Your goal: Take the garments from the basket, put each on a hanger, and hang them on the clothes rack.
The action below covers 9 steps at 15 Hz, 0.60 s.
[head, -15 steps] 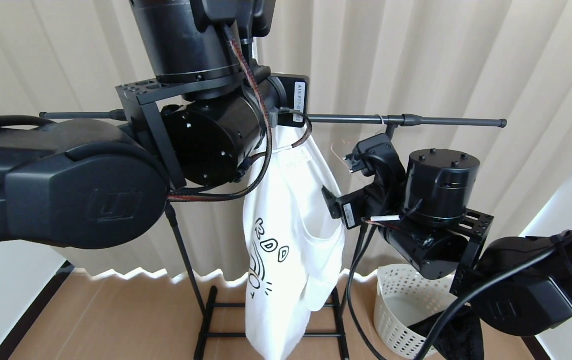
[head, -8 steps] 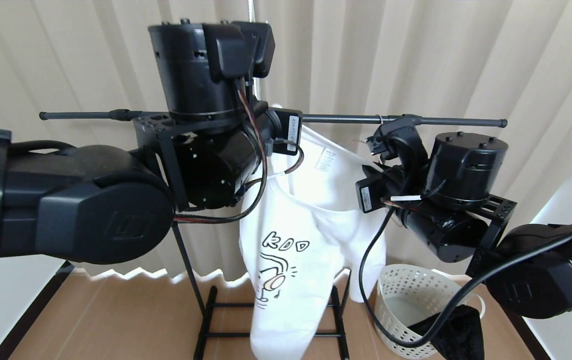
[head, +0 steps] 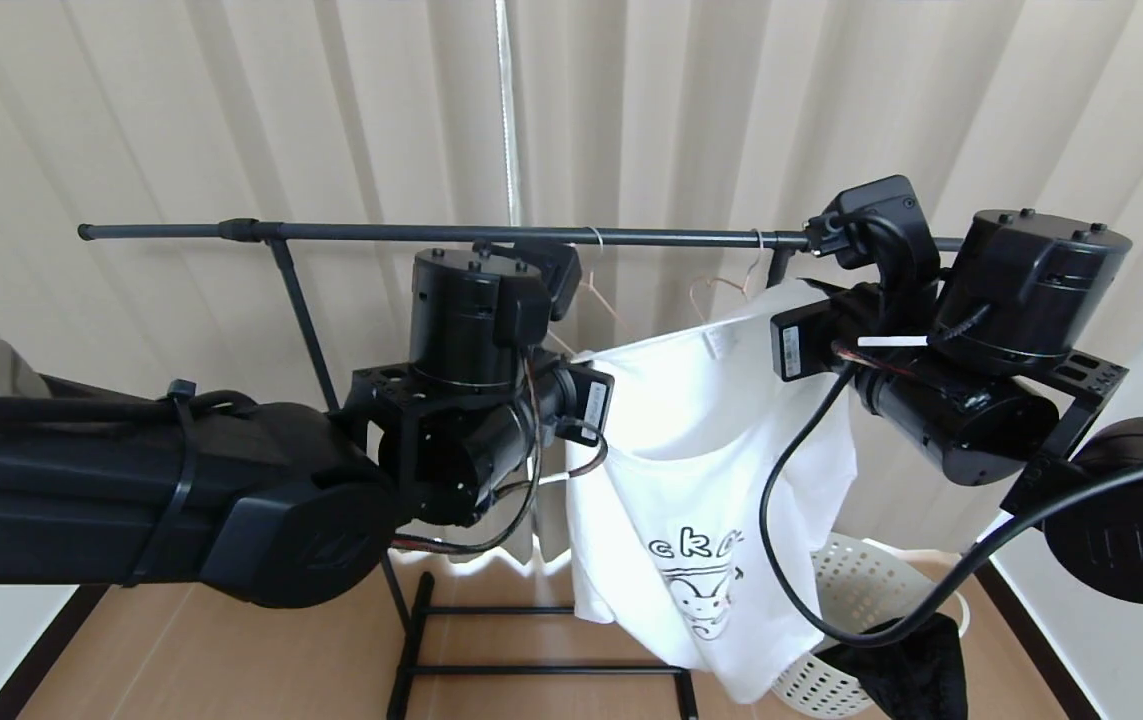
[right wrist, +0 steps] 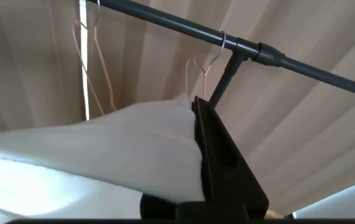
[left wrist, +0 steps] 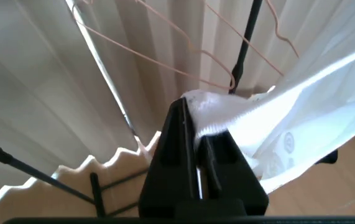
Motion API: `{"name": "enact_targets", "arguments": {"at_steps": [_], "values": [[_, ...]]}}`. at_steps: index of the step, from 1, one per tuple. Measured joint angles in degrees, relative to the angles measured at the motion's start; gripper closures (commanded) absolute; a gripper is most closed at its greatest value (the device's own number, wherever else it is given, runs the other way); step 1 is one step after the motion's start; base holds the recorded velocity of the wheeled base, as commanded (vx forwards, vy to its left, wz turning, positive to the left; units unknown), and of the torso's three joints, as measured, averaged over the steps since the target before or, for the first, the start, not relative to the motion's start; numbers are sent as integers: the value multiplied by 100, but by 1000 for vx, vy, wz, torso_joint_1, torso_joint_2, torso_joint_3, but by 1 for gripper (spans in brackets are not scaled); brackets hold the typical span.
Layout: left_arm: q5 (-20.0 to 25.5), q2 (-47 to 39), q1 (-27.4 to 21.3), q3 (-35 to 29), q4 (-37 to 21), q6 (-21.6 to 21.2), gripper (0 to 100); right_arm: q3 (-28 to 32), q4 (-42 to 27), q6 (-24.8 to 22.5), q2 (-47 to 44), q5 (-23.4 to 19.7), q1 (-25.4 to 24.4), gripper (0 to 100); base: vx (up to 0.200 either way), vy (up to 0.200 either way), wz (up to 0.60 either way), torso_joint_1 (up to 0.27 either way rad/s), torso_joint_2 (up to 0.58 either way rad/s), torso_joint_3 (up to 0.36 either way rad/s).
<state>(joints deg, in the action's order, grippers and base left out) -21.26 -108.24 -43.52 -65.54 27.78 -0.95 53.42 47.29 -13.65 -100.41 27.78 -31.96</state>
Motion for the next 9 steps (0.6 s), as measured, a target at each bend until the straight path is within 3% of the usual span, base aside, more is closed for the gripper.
{"name": "enact_targets", "arguments": {"at_steps": [5,9], "values": [[343,438,-38,820,10,55,0,16,1,-161,33,2,341,100,0,0,0,0,0,0],[1064,1301,2,1769,11,85,0,-76,6,-178,99,33,421,100,0,0,0,0,0,0]]}}
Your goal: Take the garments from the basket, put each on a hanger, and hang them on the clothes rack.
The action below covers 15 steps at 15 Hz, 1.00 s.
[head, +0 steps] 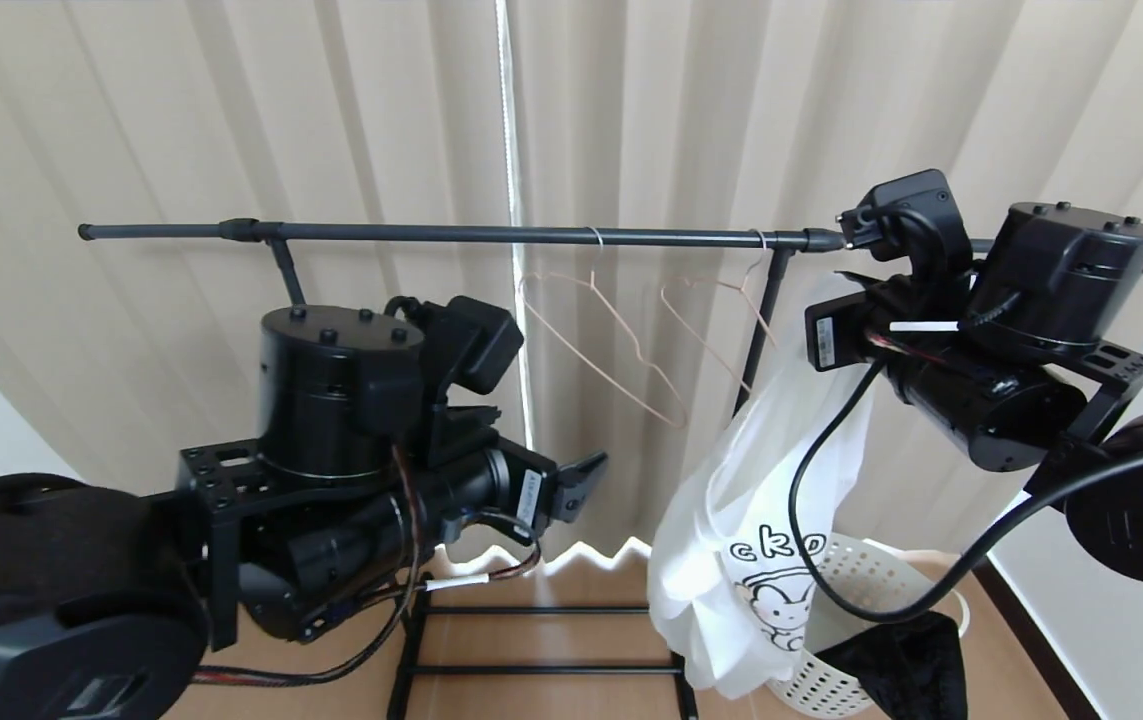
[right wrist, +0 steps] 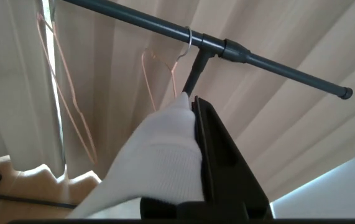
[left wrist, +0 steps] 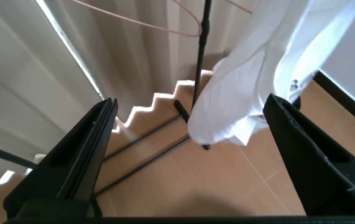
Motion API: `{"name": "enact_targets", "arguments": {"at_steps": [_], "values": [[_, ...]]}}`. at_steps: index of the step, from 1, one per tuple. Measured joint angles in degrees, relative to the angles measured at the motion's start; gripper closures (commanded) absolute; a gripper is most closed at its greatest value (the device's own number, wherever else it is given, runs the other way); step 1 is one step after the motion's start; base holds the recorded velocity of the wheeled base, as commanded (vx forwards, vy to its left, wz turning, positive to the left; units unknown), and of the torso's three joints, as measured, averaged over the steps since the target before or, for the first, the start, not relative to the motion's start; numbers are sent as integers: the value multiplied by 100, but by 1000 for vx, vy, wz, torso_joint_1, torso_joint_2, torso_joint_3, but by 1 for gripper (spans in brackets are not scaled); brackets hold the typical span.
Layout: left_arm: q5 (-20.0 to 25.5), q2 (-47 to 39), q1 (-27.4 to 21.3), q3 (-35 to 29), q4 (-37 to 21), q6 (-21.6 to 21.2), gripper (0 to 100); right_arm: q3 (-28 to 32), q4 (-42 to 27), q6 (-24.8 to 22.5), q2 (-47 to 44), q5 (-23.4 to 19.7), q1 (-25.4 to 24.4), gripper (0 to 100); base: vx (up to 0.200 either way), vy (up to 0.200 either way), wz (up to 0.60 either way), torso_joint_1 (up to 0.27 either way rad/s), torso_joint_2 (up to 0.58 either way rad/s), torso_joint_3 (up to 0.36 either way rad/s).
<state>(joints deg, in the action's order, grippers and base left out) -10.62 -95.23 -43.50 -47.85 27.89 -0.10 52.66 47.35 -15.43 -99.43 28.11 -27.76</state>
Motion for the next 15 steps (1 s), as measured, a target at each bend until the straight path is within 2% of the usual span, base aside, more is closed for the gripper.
{"name": "enact_targets", "arguments": {"at_steps": [4,11,15], "values": [[37,408,111,361,0,250,0,-335,-20,-40,327,7,6,100,0,0,0,0,0,0],[-99,234,336,367,0,393,0,-600,-17,-180,758,0,52,100,0,0,0,0,0,0],[-101,144,336,373,-4,433,0,-601,-6,-178,841,0,52,100,200,-100,0,-5,1,6]]}}
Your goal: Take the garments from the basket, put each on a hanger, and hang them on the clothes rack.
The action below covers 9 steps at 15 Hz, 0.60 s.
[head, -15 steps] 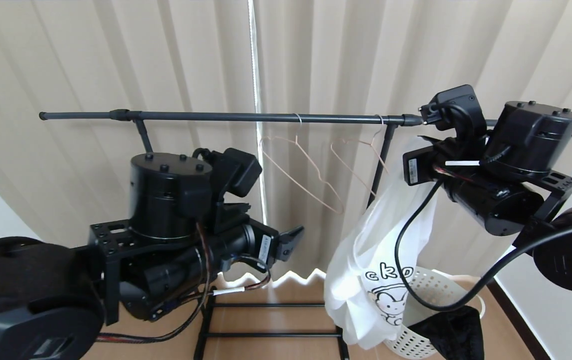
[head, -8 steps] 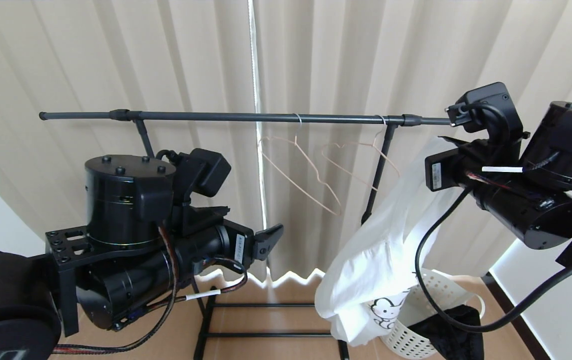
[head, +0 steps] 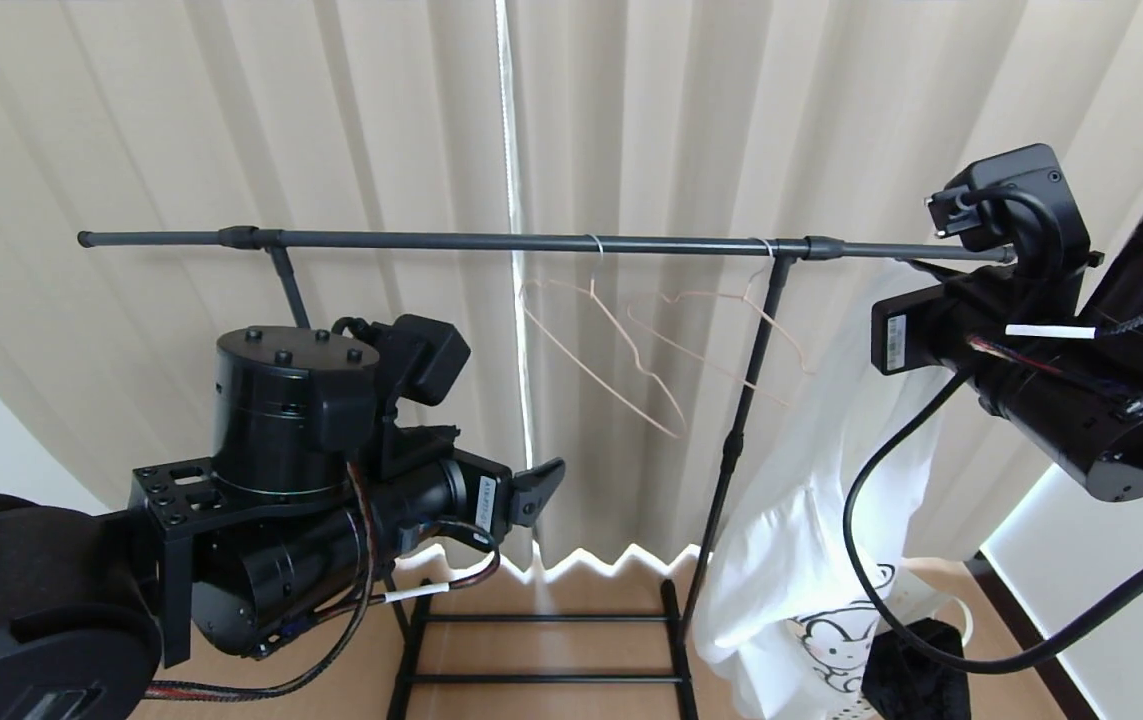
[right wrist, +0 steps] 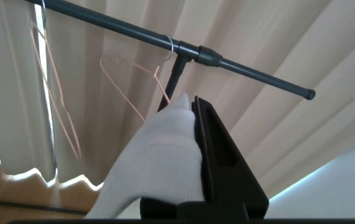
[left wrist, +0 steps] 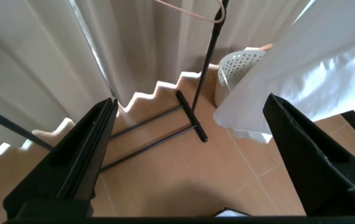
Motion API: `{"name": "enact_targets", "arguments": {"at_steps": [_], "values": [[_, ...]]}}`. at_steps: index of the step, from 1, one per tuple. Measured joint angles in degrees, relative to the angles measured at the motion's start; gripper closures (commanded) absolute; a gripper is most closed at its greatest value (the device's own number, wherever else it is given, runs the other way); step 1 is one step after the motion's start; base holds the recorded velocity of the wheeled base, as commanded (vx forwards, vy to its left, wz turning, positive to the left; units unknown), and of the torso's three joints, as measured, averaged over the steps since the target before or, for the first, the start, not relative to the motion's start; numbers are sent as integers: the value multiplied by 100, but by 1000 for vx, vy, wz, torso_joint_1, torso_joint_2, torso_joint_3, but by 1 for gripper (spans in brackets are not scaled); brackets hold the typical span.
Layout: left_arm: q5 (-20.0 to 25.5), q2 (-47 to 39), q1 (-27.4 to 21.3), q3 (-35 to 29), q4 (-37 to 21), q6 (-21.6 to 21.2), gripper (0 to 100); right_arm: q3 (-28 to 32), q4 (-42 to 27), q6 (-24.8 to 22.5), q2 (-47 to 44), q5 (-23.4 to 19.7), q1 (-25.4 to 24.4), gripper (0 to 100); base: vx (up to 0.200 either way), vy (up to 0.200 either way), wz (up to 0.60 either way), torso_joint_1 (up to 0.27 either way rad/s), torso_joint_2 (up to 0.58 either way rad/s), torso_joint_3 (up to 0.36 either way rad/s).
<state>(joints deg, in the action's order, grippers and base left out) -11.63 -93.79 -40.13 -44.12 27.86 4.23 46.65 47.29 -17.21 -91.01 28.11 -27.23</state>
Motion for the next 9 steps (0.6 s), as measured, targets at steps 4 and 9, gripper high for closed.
{"name": "enact_targets", "arguments": {"at_steps": [4,9], "values": [[-2,-67,0,2,13,4,0,-22,-11,-9,6,7,-10,100,200,0,0,13,5,4],[-2,-111,6,22,11,0,0,-40,-11,-33,-2,0,-11,100,40,0,0,0,0,1]]}}
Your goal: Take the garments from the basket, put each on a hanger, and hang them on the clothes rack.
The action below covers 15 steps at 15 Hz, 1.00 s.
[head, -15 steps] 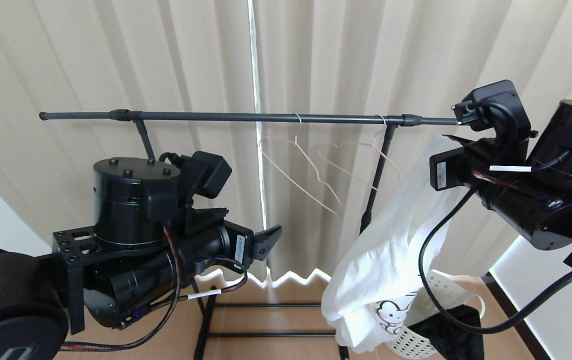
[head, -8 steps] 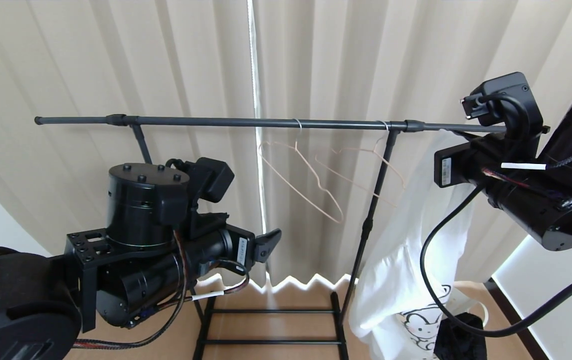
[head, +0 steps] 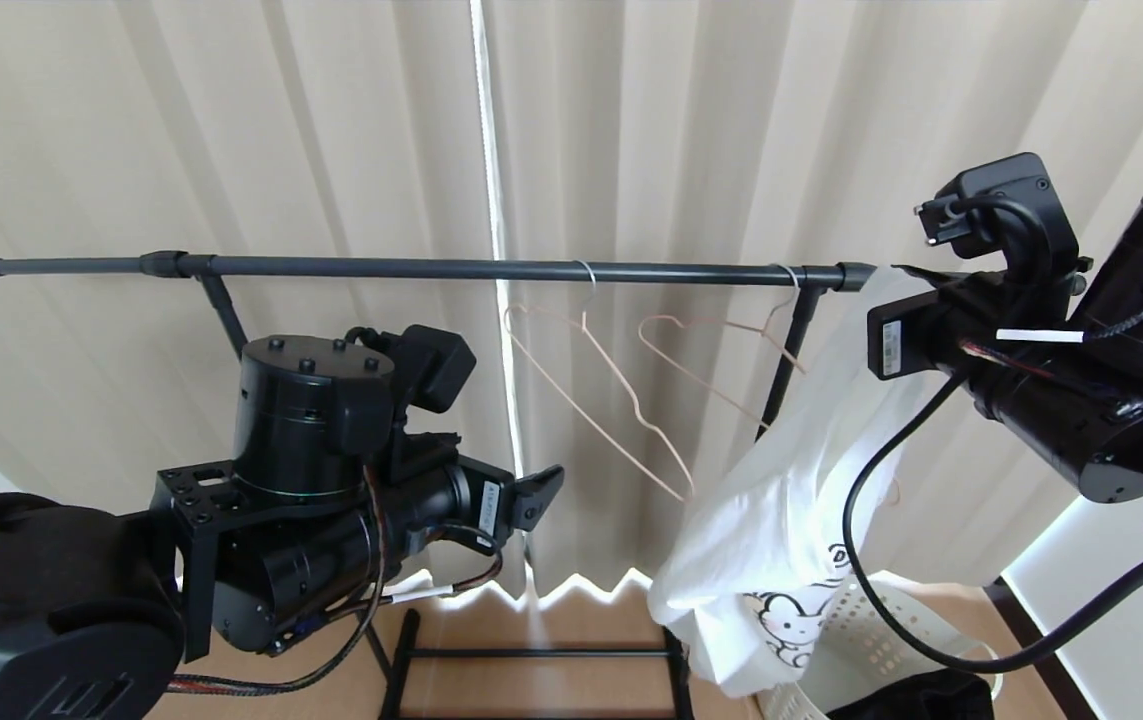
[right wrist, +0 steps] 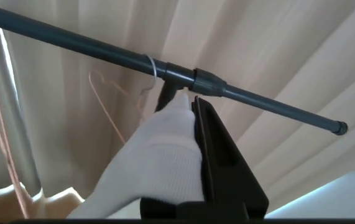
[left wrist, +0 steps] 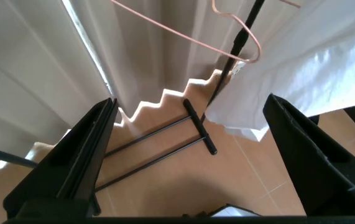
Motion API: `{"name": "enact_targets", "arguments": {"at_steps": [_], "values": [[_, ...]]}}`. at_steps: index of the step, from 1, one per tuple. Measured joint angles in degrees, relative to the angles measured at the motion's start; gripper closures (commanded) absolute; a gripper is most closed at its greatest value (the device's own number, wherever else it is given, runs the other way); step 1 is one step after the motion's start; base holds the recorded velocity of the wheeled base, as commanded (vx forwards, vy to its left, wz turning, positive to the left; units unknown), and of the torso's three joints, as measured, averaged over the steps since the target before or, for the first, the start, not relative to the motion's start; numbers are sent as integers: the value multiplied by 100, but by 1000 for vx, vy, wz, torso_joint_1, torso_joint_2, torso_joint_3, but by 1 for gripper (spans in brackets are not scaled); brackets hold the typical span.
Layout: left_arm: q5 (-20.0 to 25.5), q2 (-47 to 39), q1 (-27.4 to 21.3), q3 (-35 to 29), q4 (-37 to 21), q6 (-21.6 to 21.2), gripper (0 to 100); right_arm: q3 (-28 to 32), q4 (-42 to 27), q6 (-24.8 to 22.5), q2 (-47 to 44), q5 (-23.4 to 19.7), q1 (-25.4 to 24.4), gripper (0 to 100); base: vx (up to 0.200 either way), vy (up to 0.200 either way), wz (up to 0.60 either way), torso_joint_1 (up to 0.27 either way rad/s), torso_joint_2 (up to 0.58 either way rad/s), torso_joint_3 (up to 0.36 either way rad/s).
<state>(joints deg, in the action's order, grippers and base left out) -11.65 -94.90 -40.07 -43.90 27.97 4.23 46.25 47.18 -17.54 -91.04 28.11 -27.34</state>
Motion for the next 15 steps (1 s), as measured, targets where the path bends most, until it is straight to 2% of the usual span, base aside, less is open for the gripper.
{"name": "enact_targets", "arguments": {"at_steps": [5,8,13,15], "values": [[-2,-132,5,-33,30,-2,0,-11,-2,-11,-6,-1,-11,100,0,0,0,0,0,0],[-6,-252,-9,-43,249,-5,0,-11,-2,-11,-20,-4,-10,100,0,-200,0,2,-1,1],[-9,-413,2,-11,450,-2,0,-2,11,-11,-35,-6,-5,100,0,0,0,0,0,0],[-156,-556,2,-150,477,-10,0,-2,-7,-11,-39,-20,-10,100,0,0,0,0,0,0]]}}
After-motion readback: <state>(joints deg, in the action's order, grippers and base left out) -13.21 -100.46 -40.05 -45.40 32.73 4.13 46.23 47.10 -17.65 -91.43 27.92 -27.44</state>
